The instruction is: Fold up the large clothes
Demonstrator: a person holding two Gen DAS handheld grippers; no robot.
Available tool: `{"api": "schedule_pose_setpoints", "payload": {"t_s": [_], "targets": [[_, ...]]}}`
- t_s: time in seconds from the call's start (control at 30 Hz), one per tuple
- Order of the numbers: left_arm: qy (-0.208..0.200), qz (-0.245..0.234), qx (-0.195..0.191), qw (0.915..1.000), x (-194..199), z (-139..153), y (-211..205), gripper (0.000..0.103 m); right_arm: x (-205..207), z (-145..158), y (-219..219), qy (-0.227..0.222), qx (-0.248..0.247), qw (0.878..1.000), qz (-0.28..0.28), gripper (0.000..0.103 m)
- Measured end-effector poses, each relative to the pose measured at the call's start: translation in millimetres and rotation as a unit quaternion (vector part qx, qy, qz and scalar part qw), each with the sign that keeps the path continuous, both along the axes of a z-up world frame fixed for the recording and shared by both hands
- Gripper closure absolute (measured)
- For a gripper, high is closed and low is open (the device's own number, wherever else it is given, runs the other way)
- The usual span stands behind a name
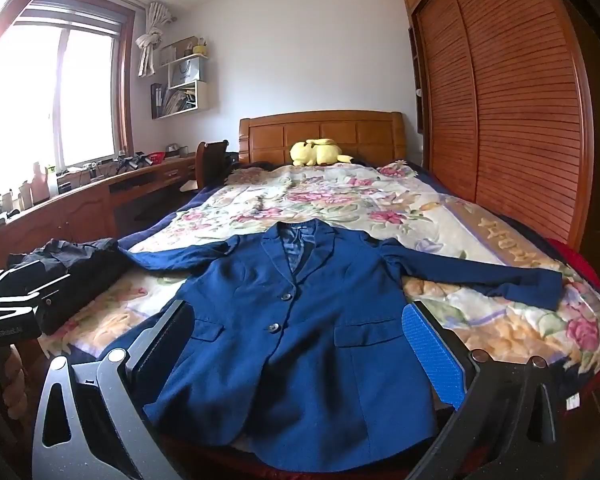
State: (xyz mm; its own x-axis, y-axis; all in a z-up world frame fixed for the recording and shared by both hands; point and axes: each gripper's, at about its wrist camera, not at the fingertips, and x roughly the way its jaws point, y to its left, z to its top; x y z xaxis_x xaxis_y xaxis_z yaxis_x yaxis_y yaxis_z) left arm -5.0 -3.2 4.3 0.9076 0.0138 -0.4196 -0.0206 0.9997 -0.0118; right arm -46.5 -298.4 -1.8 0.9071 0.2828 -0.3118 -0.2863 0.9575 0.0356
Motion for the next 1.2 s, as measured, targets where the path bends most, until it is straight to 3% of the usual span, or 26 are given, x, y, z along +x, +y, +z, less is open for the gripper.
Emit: {"api": "schedule_pose_setpoints", "payload": {"t_s": [1.2], "targets": [[0.001, -0.001, -0.004, 1.0000, -2.7, -5.6, -0.1, 0.000, 1.4, -0.8, -2.2, -0.001, 0.006, 1.000, 0.000, 0.000]]}}
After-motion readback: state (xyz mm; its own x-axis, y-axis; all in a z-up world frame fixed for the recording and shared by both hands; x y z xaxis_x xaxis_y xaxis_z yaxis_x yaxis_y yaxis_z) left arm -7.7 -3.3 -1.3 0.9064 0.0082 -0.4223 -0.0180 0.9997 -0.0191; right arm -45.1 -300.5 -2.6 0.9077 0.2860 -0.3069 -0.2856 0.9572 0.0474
